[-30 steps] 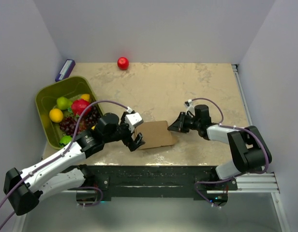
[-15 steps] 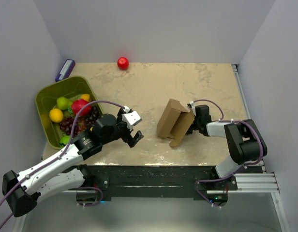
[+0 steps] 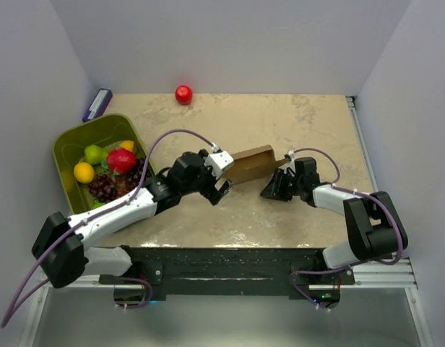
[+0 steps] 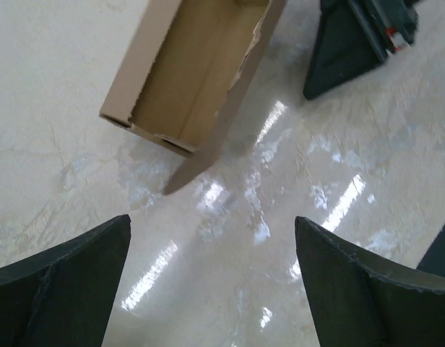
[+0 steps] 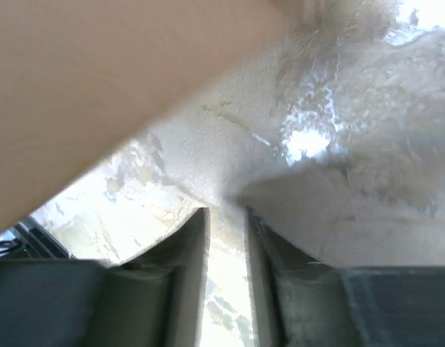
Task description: Fold the paper box
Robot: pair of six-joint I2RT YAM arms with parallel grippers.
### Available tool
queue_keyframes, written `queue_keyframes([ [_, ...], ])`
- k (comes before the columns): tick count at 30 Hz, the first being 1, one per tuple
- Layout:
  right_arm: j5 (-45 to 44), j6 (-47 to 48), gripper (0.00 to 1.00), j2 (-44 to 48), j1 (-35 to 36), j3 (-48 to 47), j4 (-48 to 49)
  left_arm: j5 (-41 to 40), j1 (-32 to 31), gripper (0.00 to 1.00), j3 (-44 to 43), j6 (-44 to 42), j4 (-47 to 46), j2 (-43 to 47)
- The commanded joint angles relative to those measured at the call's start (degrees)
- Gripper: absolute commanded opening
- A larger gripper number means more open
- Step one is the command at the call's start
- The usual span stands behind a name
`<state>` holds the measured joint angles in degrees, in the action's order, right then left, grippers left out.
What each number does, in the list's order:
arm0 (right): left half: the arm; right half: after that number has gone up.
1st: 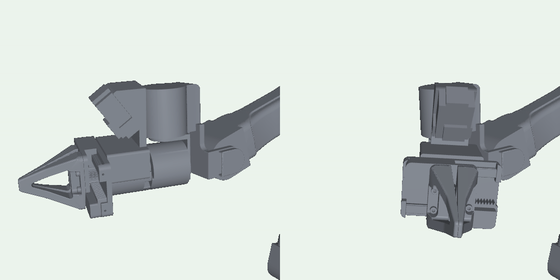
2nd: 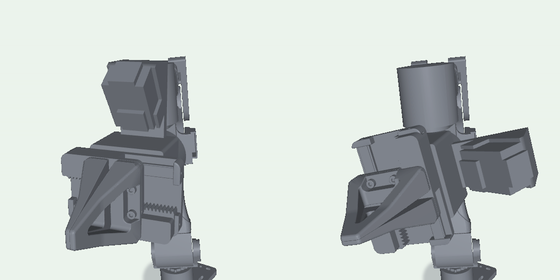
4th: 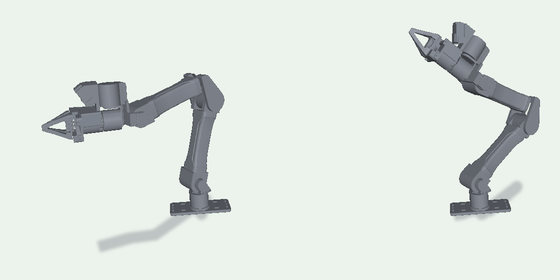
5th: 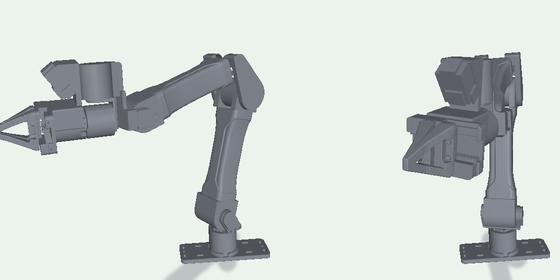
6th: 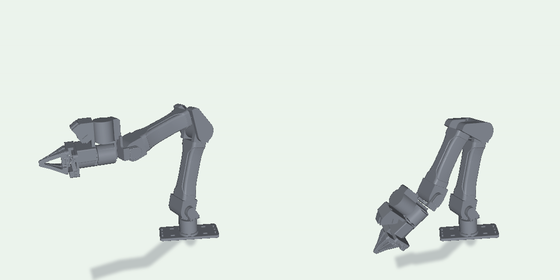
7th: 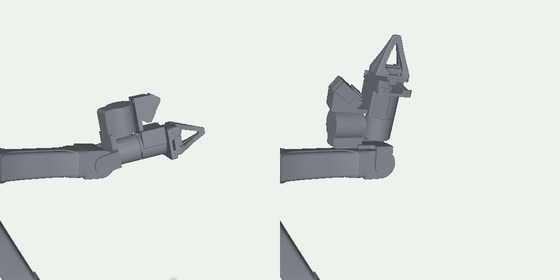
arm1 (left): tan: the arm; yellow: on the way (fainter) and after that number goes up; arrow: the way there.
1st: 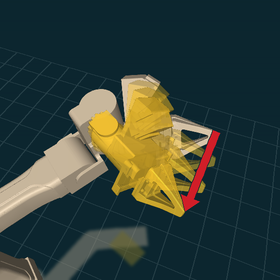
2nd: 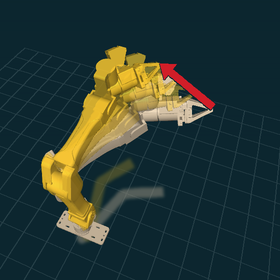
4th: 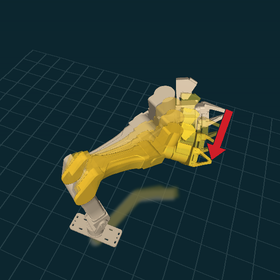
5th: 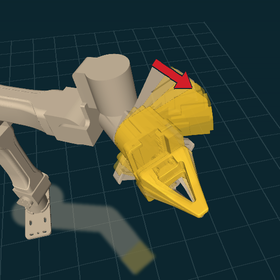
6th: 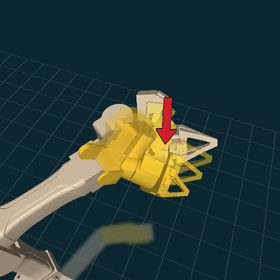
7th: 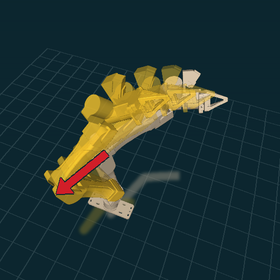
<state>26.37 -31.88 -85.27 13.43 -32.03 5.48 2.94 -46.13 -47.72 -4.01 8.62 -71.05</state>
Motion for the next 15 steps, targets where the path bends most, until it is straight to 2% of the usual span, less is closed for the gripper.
queue_keyframes([
  [1,-2.9,-0.81,0.45,5.89,0.02,0.92,-1.17,-0.13,8.65,1.0,-10.36,6.27,-7.12,-7.25],
  [2,-3.08,-0.99,0.53,6.61,0.02,1.01,-1.17,0.13,10.43,1.0,-11.33,9.95,-7.74,-8.57],
  [4,-3.95,-1.34,0.57,8.27,0.02,1.09,-1.61,0.22,14.38,0.99,-12.57,14.97,-12.56,-11.48],
  [6,-4.13,-1.69,0.62,10.21,0.02,1.01,-1.61,3.72,15.71,0.99,-12.13,19.56,-17.99,-13.4],
  [9,-5.62,-1.7,0.66,10.48,0.02,0.04,-1.78,8.03,15.81,0.99,-14.13,20.36,-21.36,-17.35],
  [11,-6.5,-2.13,0.67,10.04,0.02,-0.4,-1.78,8.14,15.81,0.99,-16.16,20.36,-20.14,-19.56],
  [15,-11.94,-1.61,0.75,15.55,0.02,-0.83,-5.19,9.27,15.81,0.99,-16.09,22.02,-20.39,-22.29],
])
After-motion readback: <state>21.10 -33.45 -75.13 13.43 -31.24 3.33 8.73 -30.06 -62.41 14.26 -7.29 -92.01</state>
